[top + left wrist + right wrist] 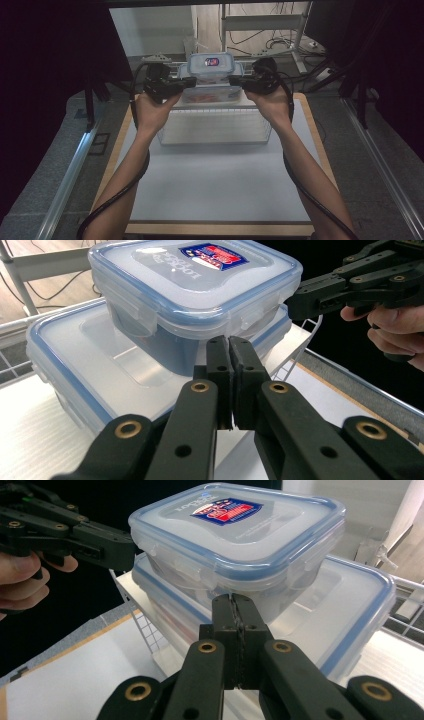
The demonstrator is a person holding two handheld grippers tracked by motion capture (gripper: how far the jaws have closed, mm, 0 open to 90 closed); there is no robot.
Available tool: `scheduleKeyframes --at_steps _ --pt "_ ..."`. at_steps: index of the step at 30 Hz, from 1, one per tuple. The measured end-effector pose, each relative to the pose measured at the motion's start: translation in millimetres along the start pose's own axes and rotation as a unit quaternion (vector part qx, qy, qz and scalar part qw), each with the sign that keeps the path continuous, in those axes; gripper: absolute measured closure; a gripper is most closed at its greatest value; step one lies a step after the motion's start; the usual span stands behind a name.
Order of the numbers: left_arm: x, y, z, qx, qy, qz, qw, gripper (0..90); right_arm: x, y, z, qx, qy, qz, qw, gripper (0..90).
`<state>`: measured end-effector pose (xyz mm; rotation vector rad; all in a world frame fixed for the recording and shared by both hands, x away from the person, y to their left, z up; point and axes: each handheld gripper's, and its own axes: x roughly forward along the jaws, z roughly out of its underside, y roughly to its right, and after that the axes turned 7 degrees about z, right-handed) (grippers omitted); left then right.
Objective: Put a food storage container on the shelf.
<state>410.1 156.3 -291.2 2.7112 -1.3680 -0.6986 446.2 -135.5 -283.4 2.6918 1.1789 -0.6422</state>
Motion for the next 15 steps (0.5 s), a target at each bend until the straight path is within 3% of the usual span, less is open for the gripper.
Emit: scheduleKeyframes --at_steps 9,15 --pt "-0.7 0.7 1.9 0.004 0.002 0.001 1.0 86.0 0.2 2.0 1.2 0.005 0.0 -0.002 1.0 88.0" --pt "-6.6 6.6 9.3 0.014 0.005 0.002 0.9999 74.5 -2.5 -1.6 8.3 0.002 0.006 -0.005 1.0 78.1"
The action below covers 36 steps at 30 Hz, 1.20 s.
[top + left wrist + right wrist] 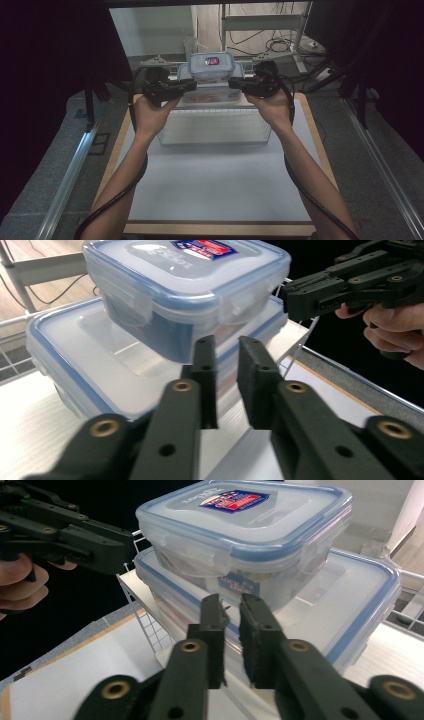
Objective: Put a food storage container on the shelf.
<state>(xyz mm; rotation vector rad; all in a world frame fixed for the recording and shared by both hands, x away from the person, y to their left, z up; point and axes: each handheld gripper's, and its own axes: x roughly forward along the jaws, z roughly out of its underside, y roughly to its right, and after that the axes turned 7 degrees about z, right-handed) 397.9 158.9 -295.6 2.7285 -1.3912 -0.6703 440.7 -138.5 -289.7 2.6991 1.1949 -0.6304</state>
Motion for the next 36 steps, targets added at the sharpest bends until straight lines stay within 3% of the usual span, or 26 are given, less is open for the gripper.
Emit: scheduleKeyframes --at_steps 13,21,36 --pt "-3.3 17.4 14.0 0.02 0.0 0.013 0.9997 56.2 -9.7 -11.0 15.8 -0.013 0.009 -0.004 0.9999 63.4" --pt "-2.6 25.7 26.0 0.031 -0.003 0.01 0.9995 50.8 -14.5 -19.0 23.1 -0.023 0.003 -0.009 0.9997 56.5" --pt "-5.7 36.8 63.0 0.034 -0.01 0.008 0.9993 34.8 -27.8 -29.5 45.8 -0.036 -0.009 -0.017 0.9992 43.0"
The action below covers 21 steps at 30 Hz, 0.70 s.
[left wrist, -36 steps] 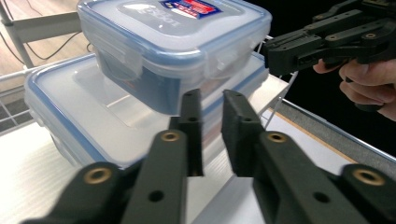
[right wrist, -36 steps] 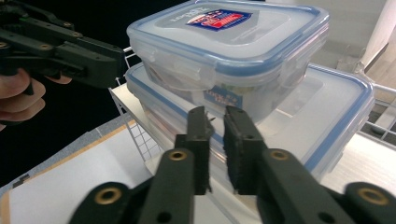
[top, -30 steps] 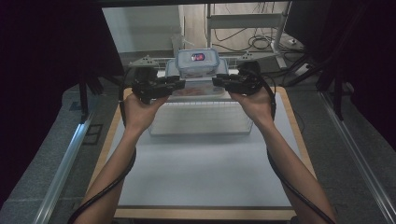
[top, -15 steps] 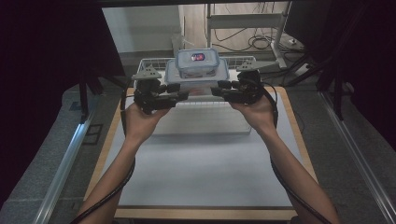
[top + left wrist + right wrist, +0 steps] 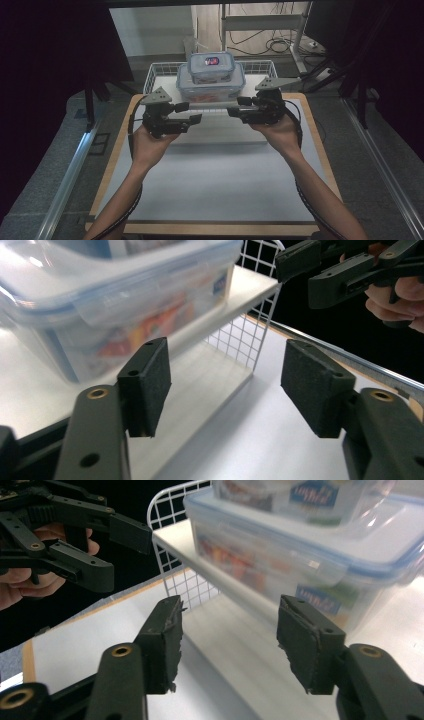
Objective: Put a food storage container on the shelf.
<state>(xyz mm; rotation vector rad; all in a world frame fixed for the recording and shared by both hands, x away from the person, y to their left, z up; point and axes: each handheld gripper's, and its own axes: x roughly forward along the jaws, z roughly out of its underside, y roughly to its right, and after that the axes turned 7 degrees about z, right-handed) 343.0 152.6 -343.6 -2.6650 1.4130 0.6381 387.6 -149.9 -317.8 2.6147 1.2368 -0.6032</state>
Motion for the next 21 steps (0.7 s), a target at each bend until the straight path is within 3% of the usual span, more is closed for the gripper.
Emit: scheduleKeyframes --at_steps 4,11,21 --pt "-0.7 6.4 11.0 0.007 -0.008 -0.008 0.9999 29.6 -2.5 -6.0 11.4 -0.012 -0.015 0.003 0.9998 39.1" --pt "0.6 16.0 32.8 0.002 -0.023 -0.017 0.9996 21.0 -4.1 -18.6 31.2 -0.04 -0.04 0.014 0.9983 29.7" --pt "3.5 30.4 65.7 0.009 -0.05 -0.017 0.9986 12.9 -5.9 -28.5 63.4 -0.036 -0.046 0.012 0.9982 13.7"
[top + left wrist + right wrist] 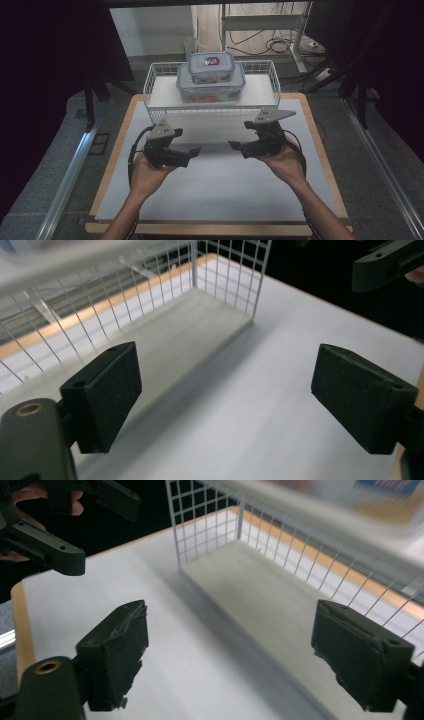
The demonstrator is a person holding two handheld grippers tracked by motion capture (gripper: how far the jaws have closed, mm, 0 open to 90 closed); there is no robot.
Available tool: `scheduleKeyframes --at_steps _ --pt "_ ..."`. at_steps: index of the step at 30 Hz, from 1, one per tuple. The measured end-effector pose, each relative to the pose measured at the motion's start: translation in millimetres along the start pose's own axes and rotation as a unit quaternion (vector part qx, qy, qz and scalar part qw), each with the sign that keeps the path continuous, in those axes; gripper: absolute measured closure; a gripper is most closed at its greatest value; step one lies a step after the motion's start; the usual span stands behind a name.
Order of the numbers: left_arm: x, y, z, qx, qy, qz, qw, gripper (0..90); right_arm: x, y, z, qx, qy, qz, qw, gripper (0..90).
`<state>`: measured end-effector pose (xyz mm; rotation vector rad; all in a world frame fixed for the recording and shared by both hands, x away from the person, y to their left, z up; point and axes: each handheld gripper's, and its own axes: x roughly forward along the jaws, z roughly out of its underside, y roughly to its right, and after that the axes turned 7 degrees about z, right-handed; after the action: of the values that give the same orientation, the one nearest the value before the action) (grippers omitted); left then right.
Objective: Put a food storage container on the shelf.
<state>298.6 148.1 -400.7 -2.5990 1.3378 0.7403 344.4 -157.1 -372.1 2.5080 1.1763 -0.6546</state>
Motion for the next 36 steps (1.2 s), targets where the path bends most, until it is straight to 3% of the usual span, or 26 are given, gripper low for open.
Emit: scheduleKeyframes --at_steps 6,9,17,20,24,29,36 --pt "1.0 6.8 15.7 0.002 -0.01 -0.006 0.9999 9.5 0.4 -6.8 19.3 0.003 -0.01 -0.005 0.9999 5.2" --pt "2.2 11.8 22.6 -0.001 -0.012 0.0 0.9999 7.3 -1.1 -8.3 28.2 0.018 -0.013 -0.014 0.9996 3.7" --pt "10.7 28.1 42.8 0.028 -0.047 -0.015 0.9984 2.9 -3.0 -13.3 51.9 0.009 -0.029 -0.02 0.9994 0.3" --pt "12.7 30.8 50.6 0.026 -0.05 -0.014 0.9983 2.6 -4.3 -15.6 61.3 0.004 -0.036 -0.022 0.9991 0.0" --pt "13.4 32.0 63.3 0.016 -0.049 -0.011 0.9986 2.5 -6.6 -16.3 71.0 0.018 -0.034 -0.03 0.9988 0.0" --pt "12.0 31.7 79.0 0.003 -0.046 -0.01 0.9989 2.6 -7.5 -17.2 86.8 0.014 -0.033 -0.021 0.9991 0.0" --pt "10.1 34.9 98.6 0.009 -0.055 -0.02 0.9983 2.5 -10.0 -19.4 108.2 0.014 -0.045 0.003 0.9989 0.0"
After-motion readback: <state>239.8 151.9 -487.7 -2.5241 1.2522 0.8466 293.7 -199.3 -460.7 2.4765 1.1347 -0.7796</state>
